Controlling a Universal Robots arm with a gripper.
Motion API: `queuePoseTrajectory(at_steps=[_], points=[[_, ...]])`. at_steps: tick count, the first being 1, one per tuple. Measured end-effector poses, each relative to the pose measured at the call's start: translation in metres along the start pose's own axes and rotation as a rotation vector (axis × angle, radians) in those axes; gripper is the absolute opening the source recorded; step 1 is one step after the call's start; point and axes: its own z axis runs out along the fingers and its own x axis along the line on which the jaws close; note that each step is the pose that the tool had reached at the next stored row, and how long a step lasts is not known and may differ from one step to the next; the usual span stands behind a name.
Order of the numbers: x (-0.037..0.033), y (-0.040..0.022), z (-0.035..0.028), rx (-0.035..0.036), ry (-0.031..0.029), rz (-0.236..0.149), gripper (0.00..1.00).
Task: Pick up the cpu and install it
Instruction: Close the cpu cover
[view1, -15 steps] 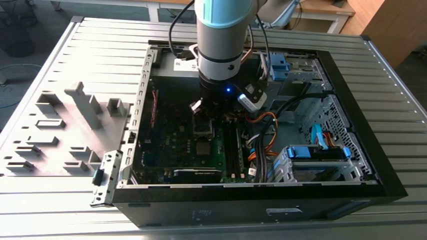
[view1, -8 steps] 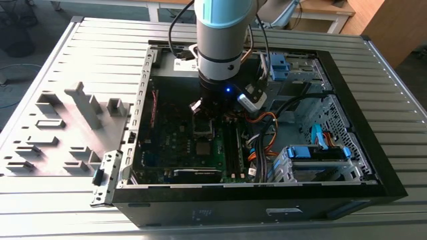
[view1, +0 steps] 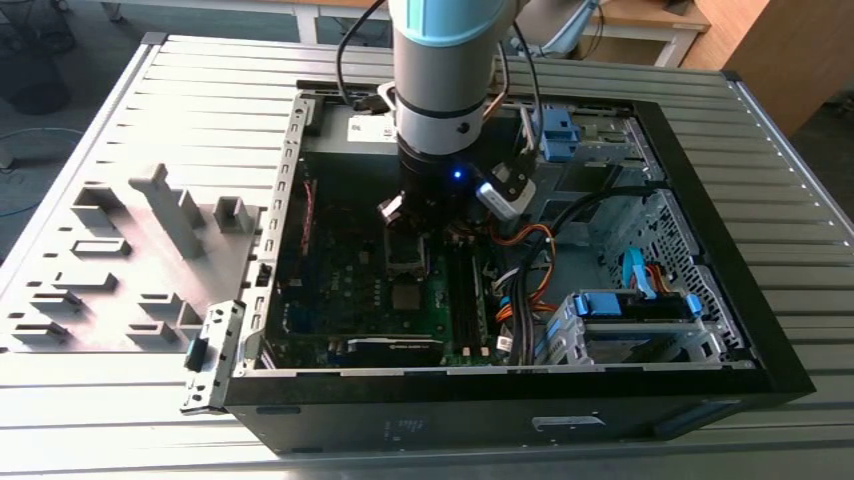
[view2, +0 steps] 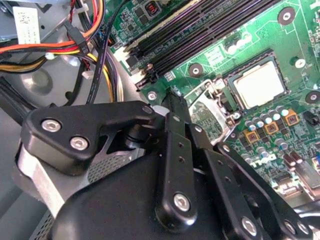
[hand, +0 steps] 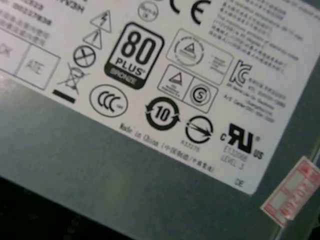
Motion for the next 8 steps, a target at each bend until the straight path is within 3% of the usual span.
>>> queuePoseTrajectory(at_steps=[8], points=[[0.0017, -0.0036, -0.0011, -0.0002, -0.0001, -0.004, 0.11]])
